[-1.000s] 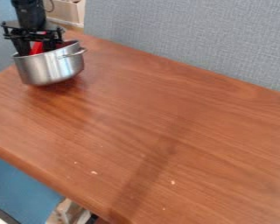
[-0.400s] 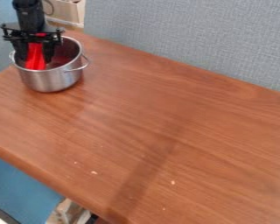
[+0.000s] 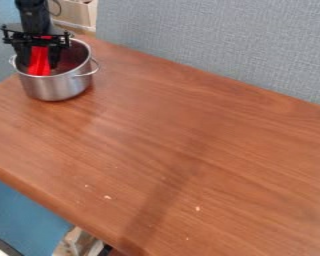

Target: Put the red object in the metal pot

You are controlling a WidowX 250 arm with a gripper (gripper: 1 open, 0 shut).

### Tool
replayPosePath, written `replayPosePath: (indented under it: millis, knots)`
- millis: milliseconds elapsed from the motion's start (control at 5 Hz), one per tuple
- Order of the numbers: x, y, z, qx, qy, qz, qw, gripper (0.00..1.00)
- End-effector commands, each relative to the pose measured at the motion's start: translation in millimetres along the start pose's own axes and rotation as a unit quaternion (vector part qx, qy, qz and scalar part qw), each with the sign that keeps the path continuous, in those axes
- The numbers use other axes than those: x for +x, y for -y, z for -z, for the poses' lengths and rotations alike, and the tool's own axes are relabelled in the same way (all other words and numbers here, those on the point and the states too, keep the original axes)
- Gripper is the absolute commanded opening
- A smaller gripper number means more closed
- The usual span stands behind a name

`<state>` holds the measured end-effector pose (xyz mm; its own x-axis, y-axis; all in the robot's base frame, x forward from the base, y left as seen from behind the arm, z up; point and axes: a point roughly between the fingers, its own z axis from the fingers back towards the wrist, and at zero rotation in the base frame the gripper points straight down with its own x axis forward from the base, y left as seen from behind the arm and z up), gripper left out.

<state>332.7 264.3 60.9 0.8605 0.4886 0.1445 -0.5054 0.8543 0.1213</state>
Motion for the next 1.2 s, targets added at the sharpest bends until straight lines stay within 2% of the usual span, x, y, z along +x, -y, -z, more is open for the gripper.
replayPosePath:
  millis: [0,1000]
  knots:
    - [3.2,-3.3,2.3,0.009,0.005,-0.016,0.9998,0.0]
    - [-6.7,-5.8,30.9,0.034,-0.019,-0.052,0.9979,0.0]
